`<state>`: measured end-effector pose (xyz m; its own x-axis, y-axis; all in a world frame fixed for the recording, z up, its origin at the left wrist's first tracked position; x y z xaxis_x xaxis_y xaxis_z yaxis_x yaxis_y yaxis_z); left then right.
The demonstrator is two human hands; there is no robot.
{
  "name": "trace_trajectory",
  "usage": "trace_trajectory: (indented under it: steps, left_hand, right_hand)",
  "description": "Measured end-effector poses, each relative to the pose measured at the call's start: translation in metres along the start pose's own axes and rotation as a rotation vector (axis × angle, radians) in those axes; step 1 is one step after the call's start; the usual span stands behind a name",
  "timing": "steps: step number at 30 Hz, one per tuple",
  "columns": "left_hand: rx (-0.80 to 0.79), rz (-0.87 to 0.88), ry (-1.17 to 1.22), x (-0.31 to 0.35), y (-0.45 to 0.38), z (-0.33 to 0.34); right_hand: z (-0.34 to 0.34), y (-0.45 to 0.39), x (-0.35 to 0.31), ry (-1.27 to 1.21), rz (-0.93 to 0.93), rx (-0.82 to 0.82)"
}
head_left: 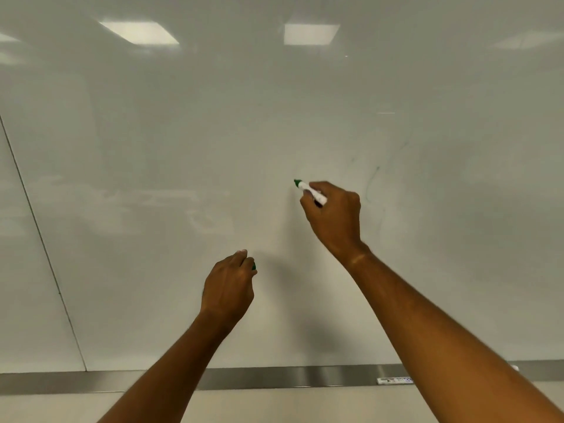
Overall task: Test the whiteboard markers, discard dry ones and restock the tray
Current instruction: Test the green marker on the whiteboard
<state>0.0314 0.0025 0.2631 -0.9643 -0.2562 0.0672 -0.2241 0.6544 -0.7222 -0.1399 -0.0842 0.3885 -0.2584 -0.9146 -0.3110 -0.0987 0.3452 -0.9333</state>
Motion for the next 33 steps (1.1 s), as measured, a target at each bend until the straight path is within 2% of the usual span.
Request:
trace_trajectory:
  steps: [6,10,15,20,23,24,27,29,31,33]
  left_hand:
    - [-0.011,-0.013,0.01,-0.001,0.001,0.002]
    - [-0.027,-0.03,0.005,-0.006,0.005,0.003]
    - [-0.025,-0.038,-0.006,-0.016,0.007,0.004]
    - [-0.018,-0.024,0.009,-0.016,0.009,0.003]
    - [-0.023,-0.024,0.008,-0.016,0.01,0.004]
    - [-0.026,-0.019,0.01,-0.015,0.01,0.004]
    - [-0.033,-0.015,0.015,-0.011,0.008,0.004]
    - [-0.041,-0.015,0.022,-0.009,0.008,0.006]
    - [-0.043,-0.007,0.029,-0.007,0.007,0.006]
    - [-0.047,-0.005,0.028,-0.007,0.007,0.007]
  right_hand:
    - [0.03,-0.015,0.0,-0.064,0.061,-0.09]
    - [0.045,0.021,0.003,-0.001,0.015,-0.246]
    - [0.039,0.059,0.02,0.008,0.086,-0.132]
    - [0.034,0.096,0.038,0.063,0.176,-0.165]
    - [0.034,0.096,0.04,0.069,0.196,-0.278]
    - [0.03,0.087,0.036,0.047,0.164,-0.243]
    - [0.011,0.041,0.022,0.015,0.031,0.043]
    - [-0.001,0.011,0.022,0.018,0.02,0.162]
    - [-0.006,-0.004,0.026,0.036,0.03,0.166]
    - [-0.005,0.0,0.029,0.094,-0.029,0.097]
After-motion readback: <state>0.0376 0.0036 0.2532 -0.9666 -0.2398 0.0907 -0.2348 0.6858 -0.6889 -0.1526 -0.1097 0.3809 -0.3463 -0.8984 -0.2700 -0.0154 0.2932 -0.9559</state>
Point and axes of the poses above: each hand's wrist, its own y-axis away from the middle knuckle, its own z-axis out of the palm, x = y × z, the point moved 3 cm from there along -y, towards the middle knuckle, and after that the axes turned 5 degrees about -z, right-handed, at the moved point
